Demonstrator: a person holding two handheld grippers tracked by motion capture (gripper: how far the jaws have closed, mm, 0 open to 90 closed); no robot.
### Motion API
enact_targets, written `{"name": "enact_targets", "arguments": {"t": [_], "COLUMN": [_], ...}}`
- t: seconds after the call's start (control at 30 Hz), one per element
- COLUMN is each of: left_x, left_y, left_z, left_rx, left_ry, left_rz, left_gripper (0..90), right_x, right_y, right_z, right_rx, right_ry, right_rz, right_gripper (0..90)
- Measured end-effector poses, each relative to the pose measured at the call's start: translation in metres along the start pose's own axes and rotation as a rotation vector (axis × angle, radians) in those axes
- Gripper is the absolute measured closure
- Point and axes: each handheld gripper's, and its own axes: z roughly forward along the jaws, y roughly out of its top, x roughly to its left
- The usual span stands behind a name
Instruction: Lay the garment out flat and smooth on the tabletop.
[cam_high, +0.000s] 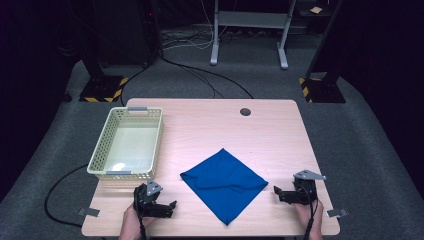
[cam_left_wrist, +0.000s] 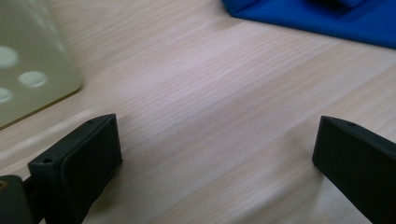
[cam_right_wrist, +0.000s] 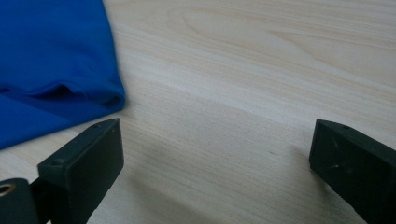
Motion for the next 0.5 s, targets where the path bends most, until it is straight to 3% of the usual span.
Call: {"name": "enact_targets", "arguments": {"t": [0.07,0.17,0.23,0.43,0.5], "left_x": [-0.005,-0.011,-0.014,-0.024,-0.03], "left_y": [0.002,0.009,0.015,0.036,0.042], "left_z": [0.002,0.004,0.005,0.013,0.02], "left_rx": [-0.025,-0.028,-0.038,-0.076,-0.072], "left_ry": [-0.007,0.011,0.009,0.006,0.02], "left_rz": [-0.018,0.001,0.006,-0.001,0.019], "left_gripper": [1.1,0.5,0.2,0.1,0.1], "right_x": [0.0,0.005,0.009,0.049,0.065], "right_y": [0.0,0.001,0.002,0.023,0.031], "right_z": [-0.001,0.0,0.0,0.007,0.015], "right_rx": [-0.01,-0.007,-0.012,-0.042,-0.031], "right_ry": [-0.005,-0.034,-0.003,0.057,0.085], "right_rz": [0.002,-0.026,-0.02,-0.12,-0.153], "right_gripper": [2.3,2.4,2.5,3.1,3.3]}}
